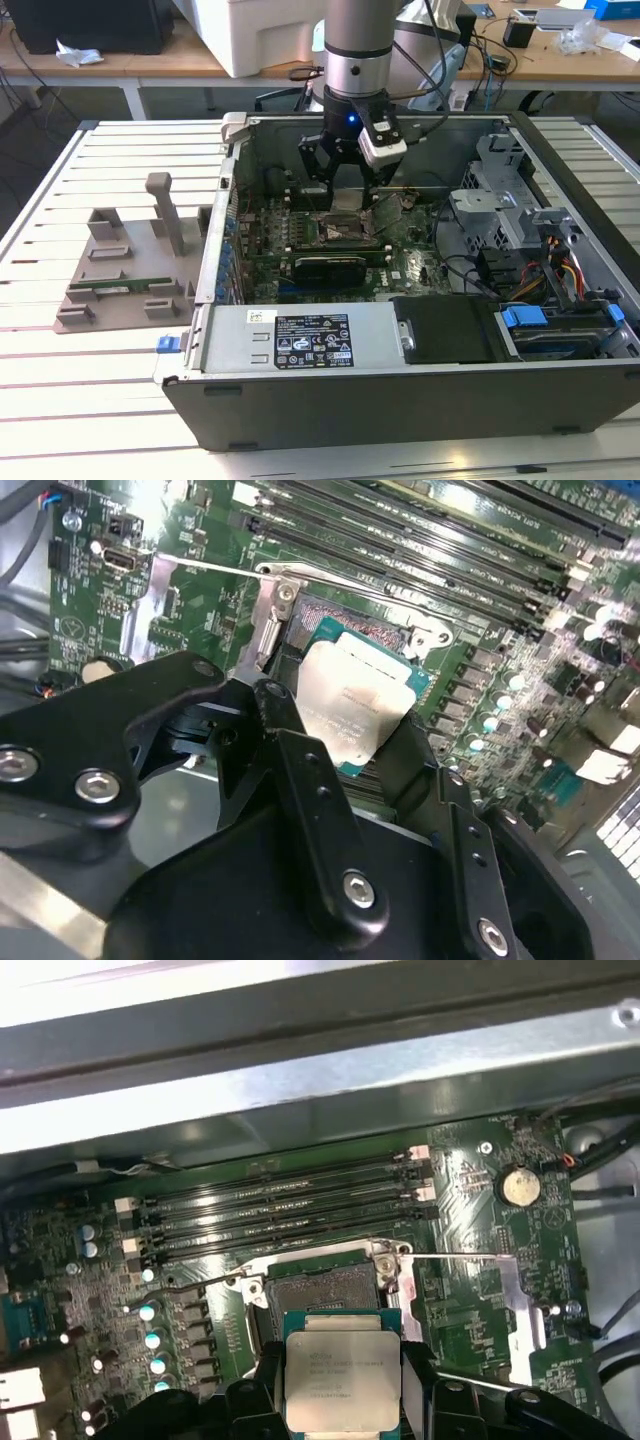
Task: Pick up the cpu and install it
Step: 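Place the cpu into insertion slot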
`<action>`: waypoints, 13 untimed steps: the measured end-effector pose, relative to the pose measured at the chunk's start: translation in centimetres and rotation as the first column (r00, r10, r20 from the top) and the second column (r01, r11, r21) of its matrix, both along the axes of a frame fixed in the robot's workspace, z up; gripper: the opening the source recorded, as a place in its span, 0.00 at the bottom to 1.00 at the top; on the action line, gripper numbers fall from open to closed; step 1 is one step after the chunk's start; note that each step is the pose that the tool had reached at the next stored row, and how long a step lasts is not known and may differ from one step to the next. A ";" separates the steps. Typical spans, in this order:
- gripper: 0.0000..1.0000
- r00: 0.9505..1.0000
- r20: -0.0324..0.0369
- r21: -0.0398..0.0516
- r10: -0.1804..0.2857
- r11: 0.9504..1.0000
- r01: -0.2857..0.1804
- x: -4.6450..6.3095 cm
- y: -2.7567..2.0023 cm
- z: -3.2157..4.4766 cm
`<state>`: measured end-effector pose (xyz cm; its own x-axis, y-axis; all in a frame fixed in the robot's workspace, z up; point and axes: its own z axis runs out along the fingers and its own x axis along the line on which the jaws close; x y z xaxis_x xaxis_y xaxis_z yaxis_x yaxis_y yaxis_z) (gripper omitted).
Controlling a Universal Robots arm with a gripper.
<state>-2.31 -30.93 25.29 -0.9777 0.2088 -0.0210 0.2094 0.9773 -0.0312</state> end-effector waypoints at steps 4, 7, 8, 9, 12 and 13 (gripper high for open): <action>0.55 0.996 0.000 0.000 -0.086 0.996 0.086 0.0 0.00 -0.01; 0.55 0.992 0.000 0.000 -0.124 0.992 0.124 0.0 0.00 -0.01; 0.55 0.990 0.000 0.000 -0.144 0.990 0.144 0.0 0.00 -0.01; 0.55 0.988 0.000 0.000 -0.152 0.988 0.152 0.0 0.00 -0.01; 0.55 0.984 0.000 0.000 -0.179 0.984 0.179 0.0 0.00 -0.01; 0.55 0.981 0.000 0.000 -0.192 0.981 0.192 0.0 0.00 -0.01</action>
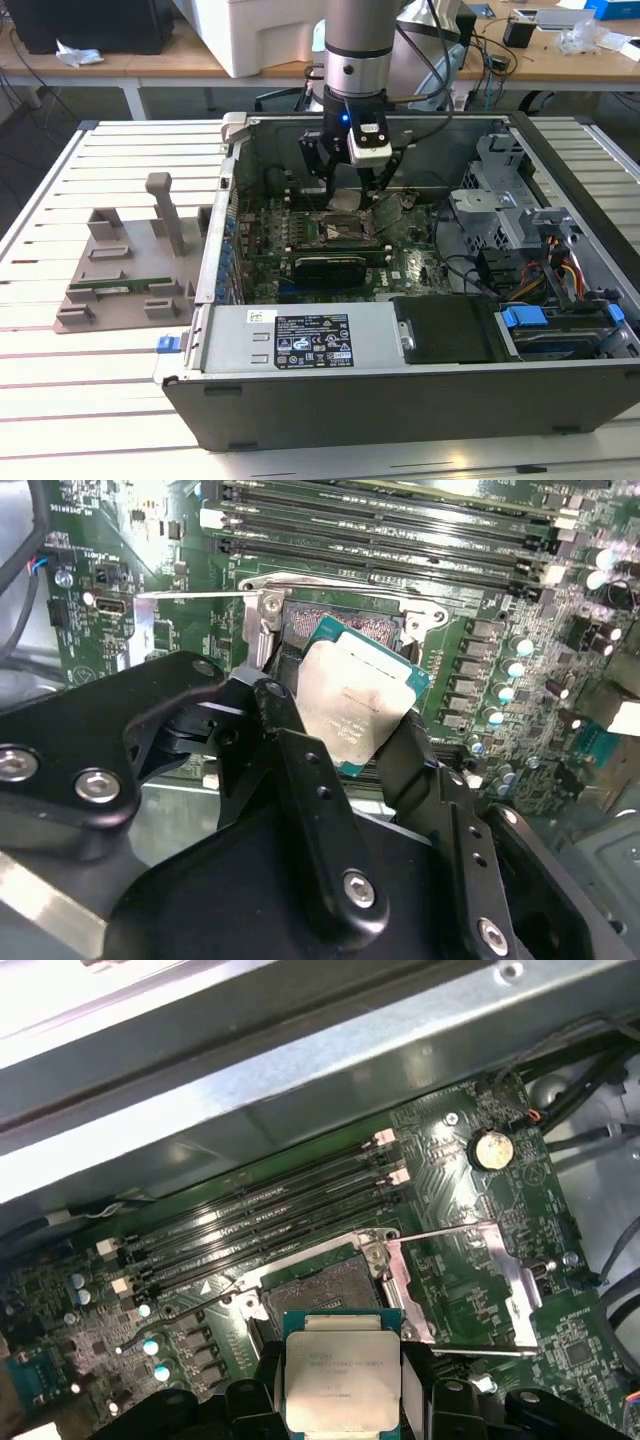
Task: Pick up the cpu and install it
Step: 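Place the cpu into insertion slot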
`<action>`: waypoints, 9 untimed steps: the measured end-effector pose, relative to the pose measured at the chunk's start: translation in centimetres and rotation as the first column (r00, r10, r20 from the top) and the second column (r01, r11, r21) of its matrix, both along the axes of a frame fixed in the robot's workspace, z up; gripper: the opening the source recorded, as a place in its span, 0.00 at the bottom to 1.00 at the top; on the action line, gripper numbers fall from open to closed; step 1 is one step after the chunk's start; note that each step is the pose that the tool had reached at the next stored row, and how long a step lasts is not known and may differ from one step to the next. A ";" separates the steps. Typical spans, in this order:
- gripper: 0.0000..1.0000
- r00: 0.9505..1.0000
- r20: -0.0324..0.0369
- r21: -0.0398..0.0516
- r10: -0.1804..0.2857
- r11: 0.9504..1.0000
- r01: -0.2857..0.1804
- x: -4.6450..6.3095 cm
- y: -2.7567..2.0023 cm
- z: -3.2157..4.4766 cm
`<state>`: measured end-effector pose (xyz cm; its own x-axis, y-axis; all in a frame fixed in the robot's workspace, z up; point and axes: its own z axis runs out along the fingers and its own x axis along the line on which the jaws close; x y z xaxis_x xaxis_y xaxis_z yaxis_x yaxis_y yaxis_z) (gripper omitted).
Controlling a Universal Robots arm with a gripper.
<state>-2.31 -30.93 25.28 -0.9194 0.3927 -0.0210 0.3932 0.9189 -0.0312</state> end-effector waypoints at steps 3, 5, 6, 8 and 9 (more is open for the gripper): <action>0.55 0.999 0.000 0.000 -0.034 0.999 0.034 0.0 0.00 0.00; 0.55 0.999 0.000 0.000 -0.051 0.999 0.051 0.0 0.00 0.00; 0.55 0.998 0.000 0.000 -0.059 0.998 0.059 0.0 0.00 -0.01; 0.55 0.997 0.000 0.000 -0.076 0.997 0.076 0.0 0.00 -0.01; 0.55 0.997 0.000 0.000 -0.083 0.997 0.083 0.0 0.00 -0.01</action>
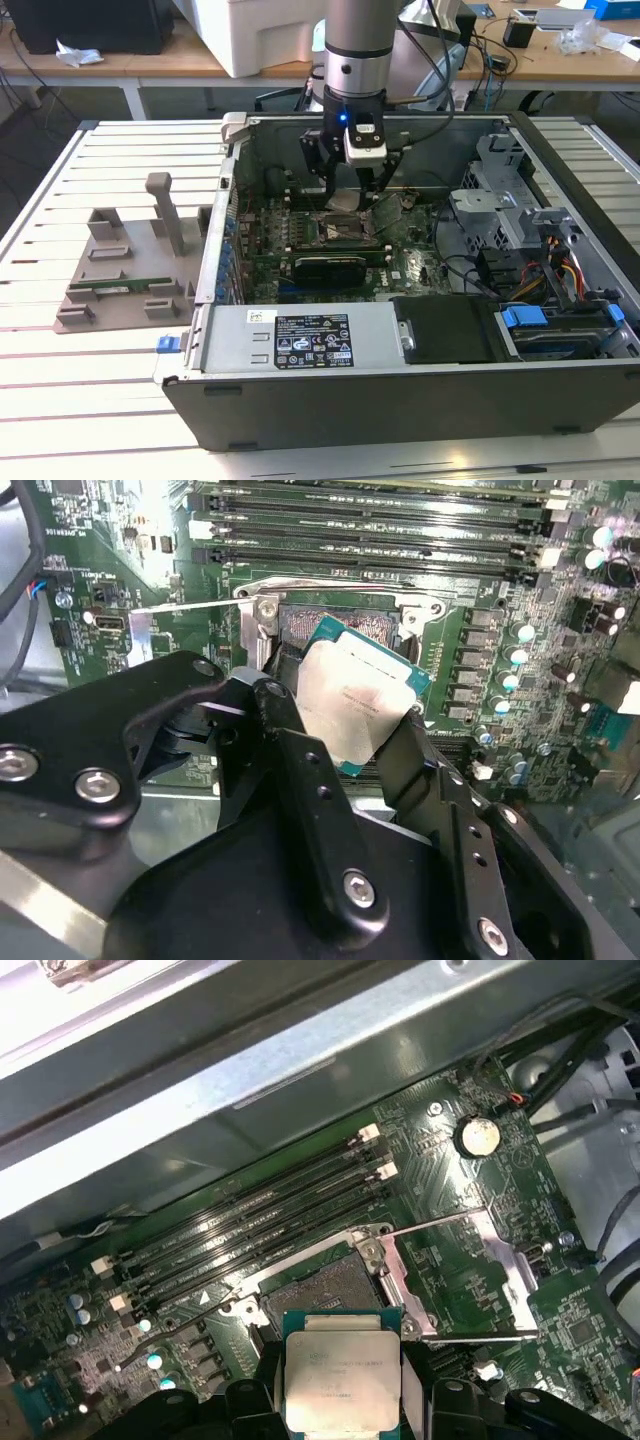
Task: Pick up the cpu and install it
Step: 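Place the cpu into insertion slot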
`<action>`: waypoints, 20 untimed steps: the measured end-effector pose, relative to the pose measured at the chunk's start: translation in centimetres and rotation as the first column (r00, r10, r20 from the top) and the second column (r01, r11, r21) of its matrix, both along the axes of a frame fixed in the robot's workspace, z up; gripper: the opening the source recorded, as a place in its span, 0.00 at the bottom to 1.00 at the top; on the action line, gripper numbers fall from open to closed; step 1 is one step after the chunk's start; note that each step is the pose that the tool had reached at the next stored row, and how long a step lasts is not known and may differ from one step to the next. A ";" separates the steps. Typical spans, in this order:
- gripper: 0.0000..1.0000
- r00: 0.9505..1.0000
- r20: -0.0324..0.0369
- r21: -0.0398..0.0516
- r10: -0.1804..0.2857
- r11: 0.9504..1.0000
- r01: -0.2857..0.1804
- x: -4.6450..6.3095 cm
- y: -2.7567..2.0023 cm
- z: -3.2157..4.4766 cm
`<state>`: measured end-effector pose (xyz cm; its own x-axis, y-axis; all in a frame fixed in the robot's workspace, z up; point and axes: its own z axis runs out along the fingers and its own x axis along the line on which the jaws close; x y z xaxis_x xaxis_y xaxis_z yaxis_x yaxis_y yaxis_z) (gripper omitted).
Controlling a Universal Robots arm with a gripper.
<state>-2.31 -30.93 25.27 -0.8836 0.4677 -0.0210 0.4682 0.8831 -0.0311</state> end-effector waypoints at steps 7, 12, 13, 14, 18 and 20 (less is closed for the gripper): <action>0.55 0.997 0.000 0.000 -0.081 0.997 0.081 0.0 0.00 -0.05; 0.55 0.993 0.000 0.000 -0.122 0.993 0.122 0.0 0.00 -0.07; 0.55 0.992 0.000 0.000 -0.128 0.992 0.128 0.0 0.00 -0.07; 0.55 0.991 0.000 0.000 -0.134 0.991 0.134 0.0 0.00 -0.08; 0.55 0.987 0.000 0.000 -0.160 0.987 0.160 0.0 0.00 -0.09; 0.55 0.985 0.000 0.000 -0.171 0.985 0.171 0.0 0.00 -0.10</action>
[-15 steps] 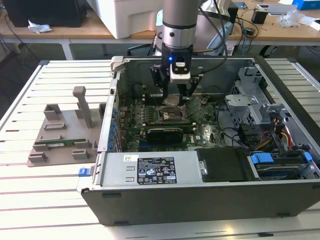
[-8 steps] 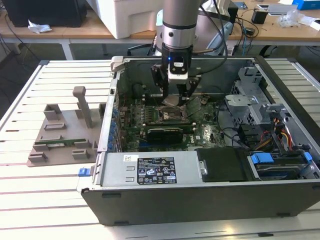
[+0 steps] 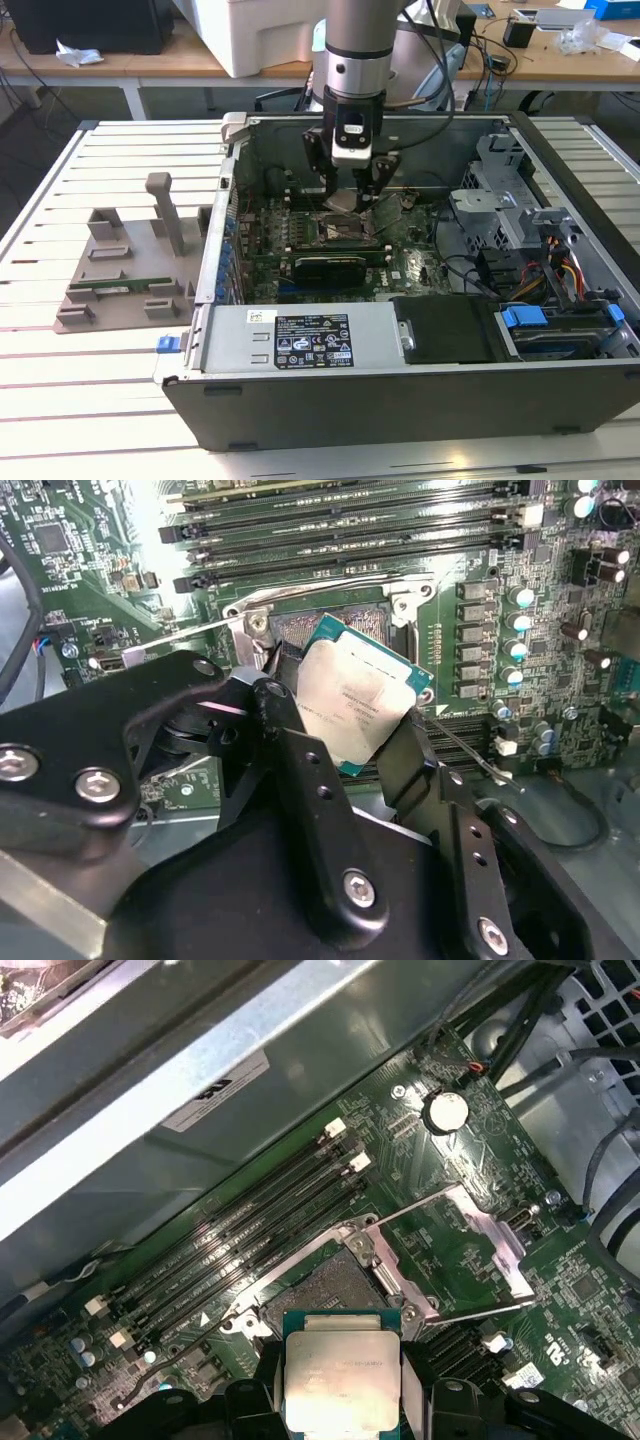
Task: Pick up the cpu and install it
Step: 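Place the cpu into insertion slot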
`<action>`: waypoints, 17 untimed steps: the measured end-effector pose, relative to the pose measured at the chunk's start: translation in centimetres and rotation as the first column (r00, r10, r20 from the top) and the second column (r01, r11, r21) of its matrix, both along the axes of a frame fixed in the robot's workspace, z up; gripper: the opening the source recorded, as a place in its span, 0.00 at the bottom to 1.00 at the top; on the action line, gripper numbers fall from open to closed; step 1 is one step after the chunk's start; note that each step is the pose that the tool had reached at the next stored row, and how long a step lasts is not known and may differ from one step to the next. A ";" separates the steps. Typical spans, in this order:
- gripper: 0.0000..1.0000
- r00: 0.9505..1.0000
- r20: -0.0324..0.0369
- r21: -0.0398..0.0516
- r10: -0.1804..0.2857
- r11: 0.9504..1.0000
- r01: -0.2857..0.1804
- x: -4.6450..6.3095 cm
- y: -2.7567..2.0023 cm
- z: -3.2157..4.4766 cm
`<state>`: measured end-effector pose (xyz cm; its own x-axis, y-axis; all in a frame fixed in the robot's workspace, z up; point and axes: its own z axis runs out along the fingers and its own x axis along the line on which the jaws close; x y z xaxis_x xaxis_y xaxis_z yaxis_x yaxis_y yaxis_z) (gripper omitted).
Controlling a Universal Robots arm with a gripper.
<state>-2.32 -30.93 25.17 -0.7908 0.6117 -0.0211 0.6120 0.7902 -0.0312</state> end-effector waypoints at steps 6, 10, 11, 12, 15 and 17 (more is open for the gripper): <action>0.55 0.999 0.000 0.000 -0.044 0.999 0.044 0.0 0.00 -0.03; 0.55 0.998 0.000 -0.001 -0.067 0.998 0.067 0.0 0.00 -0.04; 0.55 0.997 0.000 -0.001 -0.072 0.997 0.072 0.0 0.00 -0.05; 0.55 0.997 0.000 -0.001 -0.076 0.997 0.076 0.0 0.00 -0.05; 0.55 0.996 0.000 -0.001 -0.087 0.996 0.087 0.0 0.00 -0.06; 0.55 0.995 0.000 -0.001 -0.095 0.995 0.095 0.0 0.00 -0.06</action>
<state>-2.31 -30.93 25.11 -0.7290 0.6841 -0.0215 0.6845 0.7284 -0.0317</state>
